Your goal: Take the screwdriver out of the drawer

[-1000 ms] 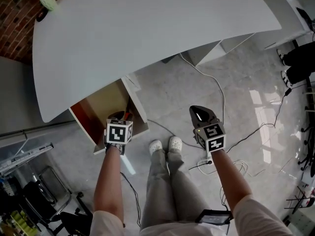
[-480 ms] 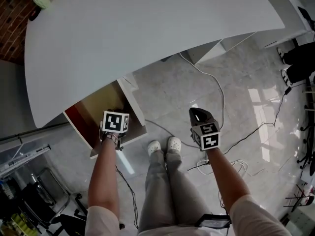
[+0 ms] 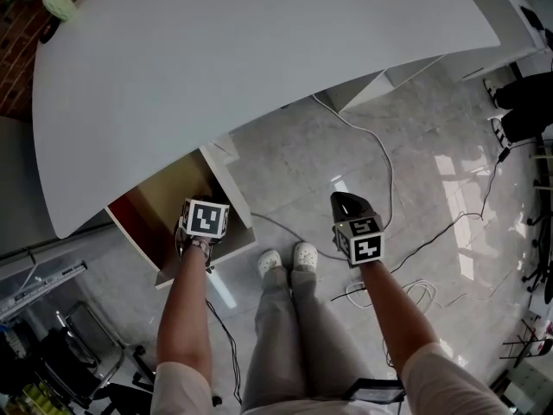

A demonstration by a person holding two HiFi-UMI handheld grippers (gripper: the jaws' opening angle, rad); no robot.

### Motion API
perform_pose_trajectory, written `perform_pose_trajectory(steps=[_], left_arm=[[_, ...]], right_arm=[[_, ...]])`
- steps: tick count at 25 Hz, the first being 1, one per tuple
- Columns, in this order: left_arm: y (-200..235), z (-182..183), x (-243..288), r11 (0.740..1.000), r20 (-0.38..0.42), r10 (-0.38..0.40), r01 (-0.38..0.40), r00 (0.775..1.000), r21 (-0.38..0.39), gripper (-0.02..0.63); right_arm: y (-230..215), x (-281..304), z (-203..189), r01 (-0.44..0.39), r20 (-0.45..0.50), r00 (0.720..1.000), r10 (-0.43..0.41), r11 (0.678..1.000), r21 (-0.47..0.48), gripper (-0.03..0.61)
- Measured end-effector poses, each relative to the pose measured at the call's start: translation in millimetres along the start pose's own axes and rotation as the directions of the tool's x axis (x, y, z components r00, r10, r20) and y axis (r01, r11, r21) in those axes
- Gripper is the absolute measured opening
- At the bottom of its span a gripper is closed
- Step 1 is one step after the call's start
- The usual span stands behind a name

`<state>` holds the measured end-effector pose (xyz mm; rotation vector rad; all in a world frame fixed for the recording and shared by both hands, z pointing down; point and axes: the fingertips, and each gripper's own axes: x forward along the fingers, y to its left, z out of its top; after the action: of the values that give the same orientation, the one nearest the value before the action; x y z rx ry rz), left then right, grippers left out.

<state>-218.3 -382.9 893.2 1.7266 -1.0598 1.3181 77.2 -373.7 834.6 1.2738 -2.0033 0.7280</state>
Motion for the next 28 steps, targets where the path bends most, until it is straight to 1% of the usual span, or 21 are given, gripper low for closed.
perform_pose_trajectory(steps=[5,7,8,10,14,16,21,25,28], left_arm=[[2.3,-0.1,2.3,1.0,0.005,0.012,-0.012,1.0,0.0,0.114],[3.2,1.5,-0.6,0.999,0.022,0.001,0.0,1.0,-0.033,0.096],[3.7,2.8,-2.9,0.998,0.035,-0.012,0.014,0.999,-0.06,0.067],[4.4,3.8,-7.3,0.995,0.05,-0.024,0.029,0.998,-0.094,0.064],[-0.8,5.7,-13.6,0.998,0.058,-0.026,0.029,0.998,-0.063,0.063],[-2.9,6.1,-18.2,0.997,0.069,-0.033,0.038,0.997,-0.072,0.063],[-5.7,5.7,-37.4,0.997,0.103,-0.028,0.035,0.994,-0.069,0.063],[-8.9,7.0,-55.3,0.995,0.111,-0.036,0.045,0.993,-0.084,0.062],[-10.6,7.8,-70.4,0.995,0.111,-0.033,0.043,0.993,-0.09,0.063]], right_arm=[[1.0,-0.7,3.5,0.006,-0.012,1.0,-0.006,1.0,-0.005,0.02],[2.0,0.5,4.0,-0.001,-0.006,1.0,0.001,1.0,-0.009,0.02],[2.1,1.1,2.9,-0.003,-0.007,1.0,0.003,1.0,-0.008,0.02],[4.9,0.3,0.2,-0.011,-0.018,1.0,0.011,1.0,-0.005,0.02],[9.4,-5.3,0.8,-0.025,-0.031,0.999,0.024,0.999,-0.03,0.02],[7.8,-9.4,5.4,-0.02,-0.025,1.0,0.019,0.998,-0.051,0.02],[10.0,-19.9,22.2,-0.018,-0.001,1.0,0.018,0.998,-0.056,0.02],[14.9,-30.3,36.3,-0.03,0.021,0.999,0.031,0.999,-0.042,0.02],[18.1,-42.8,49.6,-0.03,0.045,0.998,0.033,0.998,-0.056,0.02]])
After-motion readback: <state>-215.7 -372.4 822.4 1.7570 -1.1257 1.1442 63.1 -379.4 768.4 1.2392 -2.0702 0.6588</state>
